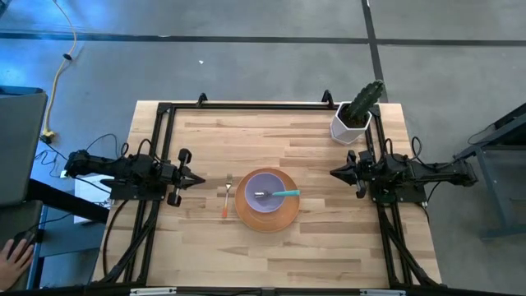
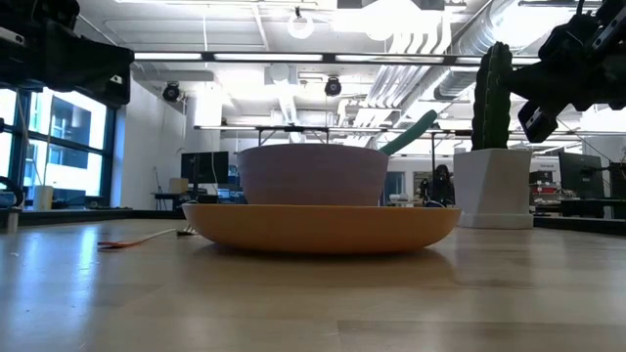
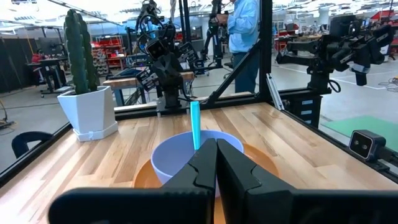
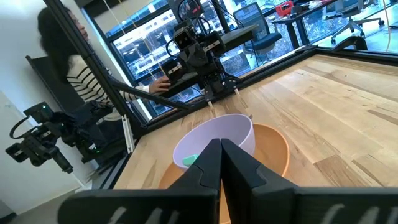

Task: Set table place
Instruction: Return to Home Position

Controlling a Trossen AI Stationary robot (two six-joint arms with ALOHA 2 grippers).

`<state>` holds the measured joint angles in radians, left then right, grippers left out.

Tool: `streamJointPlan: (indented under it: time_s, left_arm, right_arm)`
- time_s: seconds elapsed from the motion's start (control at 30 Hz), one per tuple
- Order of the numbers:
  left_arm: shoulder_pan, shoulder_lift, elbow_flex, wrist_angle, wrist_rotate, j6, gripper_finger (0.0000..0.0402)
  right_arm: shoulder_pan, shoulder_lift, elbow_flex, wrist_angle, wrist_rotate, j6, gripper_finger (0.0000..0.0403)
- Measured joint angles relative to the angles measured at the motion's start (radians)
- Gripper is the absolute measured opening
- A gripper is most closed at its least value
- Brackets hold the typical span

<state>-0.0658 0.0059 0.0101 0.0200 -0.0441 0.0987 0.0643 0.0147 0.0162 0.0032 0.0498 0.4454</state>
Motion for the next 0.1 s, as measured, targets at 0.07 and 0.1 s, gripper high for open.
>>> streamJointPlan:
  time_s: [0.07,0.1]
  left_arm:
    - [0.000,0.000,0.000,0.000,0.000,0.000,0.0001]
    - [0.000,0.000,0.000,0.000,0.000,0.000,0.0001]
  right_arm:
    - [0.000,0.000,0.000,0.000,0.000,0.000,0.0000]
    - [0.000,0.000,0.000,0.000,0.000,0.000,0.0000]
